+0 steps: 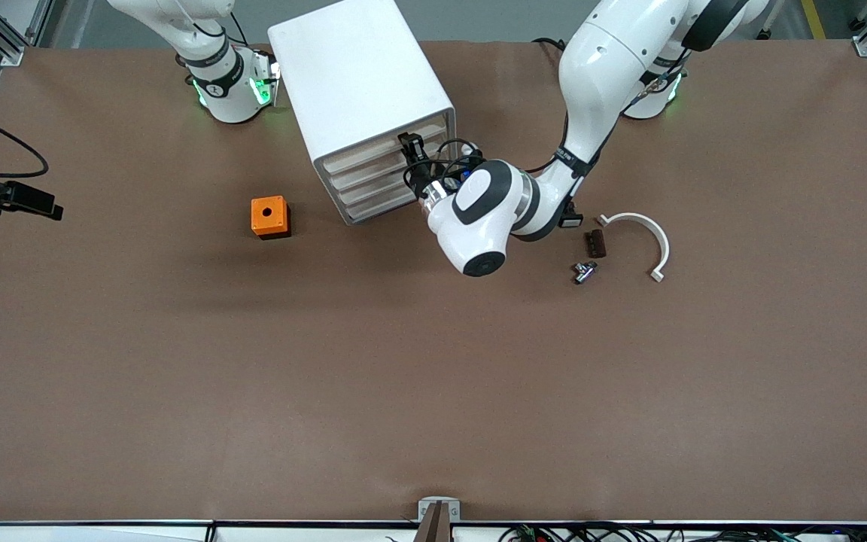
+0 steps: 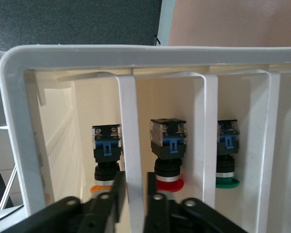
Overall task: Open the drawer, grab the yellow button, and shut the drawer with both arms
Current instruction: 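Grasp the drawer front with the left gripper and pull it open, then release the drawer with the left gripper while the right gripper reaches in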
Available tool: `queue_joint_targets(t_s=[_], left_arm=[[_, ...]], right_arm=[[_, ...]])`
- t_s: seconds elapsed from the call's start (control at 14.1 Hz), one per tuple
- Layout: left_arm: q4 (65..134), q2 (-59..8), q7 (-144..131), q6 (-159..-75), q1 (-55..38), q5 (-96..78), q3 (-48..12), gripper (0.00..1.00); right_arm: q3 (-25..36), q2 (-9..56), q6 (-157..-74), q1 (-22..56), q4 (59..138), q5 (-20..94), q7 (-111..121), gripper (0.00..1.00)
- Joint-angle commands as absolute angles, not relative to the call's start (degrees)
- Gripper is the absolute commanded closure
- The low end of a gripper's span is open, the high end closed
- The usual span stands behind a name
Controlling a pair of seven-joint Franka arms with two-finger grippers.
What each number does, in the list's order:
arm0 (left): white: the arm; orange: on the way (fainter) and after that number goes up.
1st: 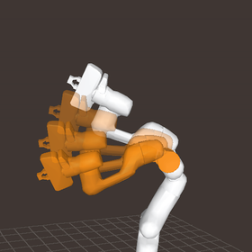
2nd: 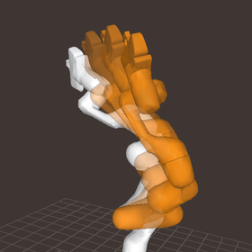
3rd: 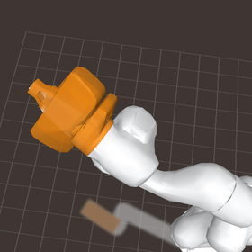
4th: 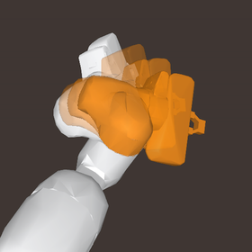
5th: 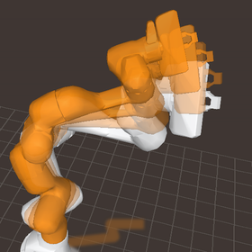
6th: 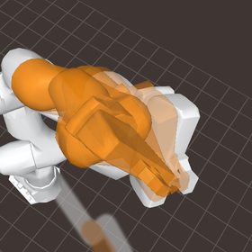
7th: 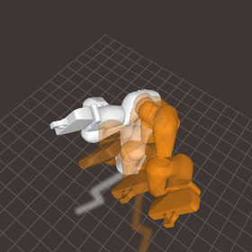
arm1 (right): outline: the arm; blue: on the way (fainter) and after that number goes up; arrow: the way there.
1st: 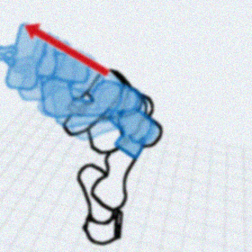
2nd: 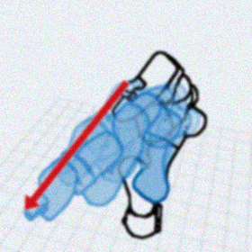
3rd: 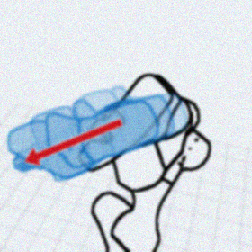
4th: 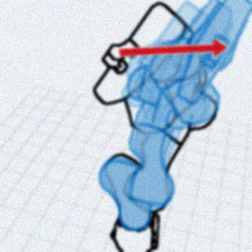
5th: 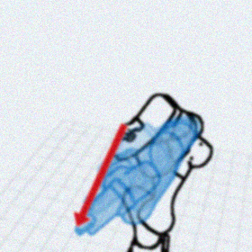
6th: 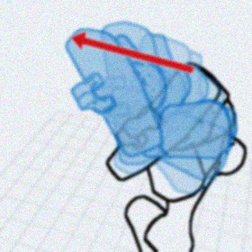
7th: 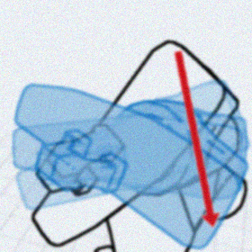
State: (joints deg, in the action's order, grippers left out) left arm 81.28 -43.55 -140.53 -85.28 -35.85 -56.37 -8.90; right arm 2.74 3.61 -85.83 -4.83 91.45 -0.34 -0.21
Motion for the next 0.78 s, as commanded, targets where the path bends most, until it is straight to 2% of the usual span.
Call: queue_joint_targets(t_s=[0.0,0.35,0.71], left_arm=[[80.25,-43.42,-141.50,-82.45,-34.46,-57.04,-8.44,1.00],[78.67,-42.54,-141.68,-81.30,-28.75,-53.97,-7.91,1.00],[77.26,-43.07,-140.63,-81.39,-23.13,-51.86,-7.82,1.00]], right_arm=[[1.76,4.13,-84.81,-5.19,90.44,-0.18,-5.79,0.00],[1.23,3.69,-84.64,-2.30,90.35,2.19,-14.99,0.00],[0.79,2.29,-83.41,9.91,90.70,3.59,-37.92,0.00]])
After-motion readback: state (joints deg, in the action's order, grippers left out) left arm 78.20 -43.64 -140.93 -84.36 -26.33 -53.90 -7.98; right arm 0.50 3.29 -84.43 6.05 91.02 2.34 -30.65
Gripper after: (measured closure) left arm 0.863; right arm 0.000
